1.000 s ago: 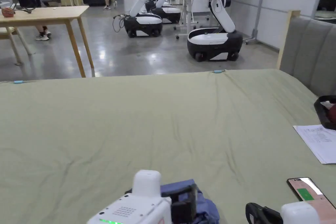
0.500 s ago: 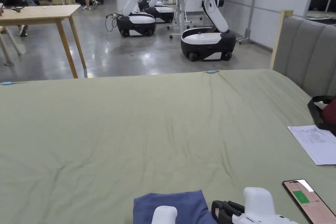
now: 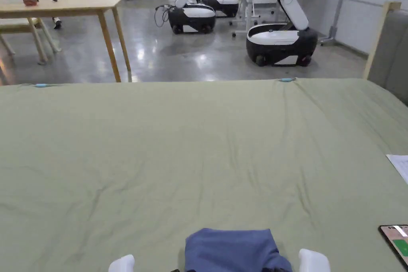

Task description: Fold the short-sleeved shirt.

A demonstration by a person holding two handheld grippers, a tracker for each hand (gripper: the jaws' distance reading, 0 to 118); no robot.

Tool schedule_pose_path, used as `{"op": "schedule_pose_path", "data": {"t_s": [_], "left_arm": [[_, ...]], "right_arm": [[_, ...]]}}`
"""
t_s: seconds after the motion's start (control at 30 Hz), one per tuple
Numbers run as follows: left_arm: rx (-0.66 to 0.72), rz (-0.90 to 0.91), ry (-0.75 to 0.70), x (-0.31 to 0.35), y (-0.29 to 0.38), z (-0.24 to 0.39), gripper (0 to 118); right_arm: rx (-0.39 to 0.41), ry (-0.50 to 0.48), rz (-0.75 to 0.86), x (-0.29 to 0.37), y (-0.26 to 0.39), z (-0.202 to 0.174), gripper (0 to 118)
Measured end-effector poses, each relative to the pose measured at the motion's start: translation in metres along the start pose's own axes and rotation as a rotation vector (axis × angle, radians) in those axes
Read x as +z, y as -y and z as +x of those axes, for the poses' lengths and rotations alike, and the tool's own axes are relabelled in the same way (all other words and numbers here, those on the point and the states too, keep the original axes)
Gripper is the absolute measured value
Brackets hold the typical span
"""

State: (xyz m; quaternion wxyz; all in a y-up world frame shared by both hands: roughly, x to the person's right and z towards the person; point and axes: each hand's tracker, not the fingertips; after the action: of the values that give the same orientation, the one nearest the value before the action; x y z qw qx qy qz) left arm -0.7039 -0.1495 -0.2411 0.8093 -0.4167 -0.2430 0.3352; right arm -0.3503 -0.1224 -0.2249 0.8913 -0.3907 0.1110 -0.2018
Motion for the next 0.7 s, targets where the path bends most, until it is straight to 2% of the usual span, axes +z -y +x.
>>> {"op": "schedule_pose_path", "data": {"t_s": [0.07,0.13,0.17,0.2,0.23,0.27,0.37,0.47,0.6,0.7], "left_arm": [[0.104,-0.018,0.077,-0.026,0.008,-0.006,118],[0.094,-0.02,0.2,-0.05,0.008,0.008,118],[0.135,-0.039,0.2,-0.062,0.008,0.015,108],[0.177,-0.079,0.227,-0.073,0.006,0.02,55],[0.186,-0.084,0.12,-0.08,0.006,0.025,24],[0.164,-0.095,0.02,-0.085,0.003,0.025,24],[0.1,-0.078,0.055,-0.058,-0.008,0.034,24],[-0.022,-0.003,-0.017,-0.003,-0.029,0.031,24],[-0.069,0.012,-0.119,0.085,-0.077,-0.022,24],[-0.111,0.04,-0.272,0.154,-0.121,-0.082,24]], "right_arm": [[0.01,-0.006,-0.001,0.0,0.003,0.001,2],[0.015,-0.013,0.007,0.002,0.004,0.002,2],[0.017,-0.015,0.009,0.003,0.004,0.001,2],[0.022,-0.016,0.014,0.005,0.004,0.001,2],[0.032,-0.008,0.027,0.007,0.005,0.0,2],[0.038,0.002,0.043,0.01,0.005,0.0,2],[0.038,-0.015,0.065,0.023,0.004,-0.003,2],[0.053,-0.003,0.103,0.03,0.008,-0.01,2],[0.042,-0.014,0.098,0.03,0.012,-0.024,2],[0.089,-0.018,0.109,0.03,0.018,-0.044,2]]}}
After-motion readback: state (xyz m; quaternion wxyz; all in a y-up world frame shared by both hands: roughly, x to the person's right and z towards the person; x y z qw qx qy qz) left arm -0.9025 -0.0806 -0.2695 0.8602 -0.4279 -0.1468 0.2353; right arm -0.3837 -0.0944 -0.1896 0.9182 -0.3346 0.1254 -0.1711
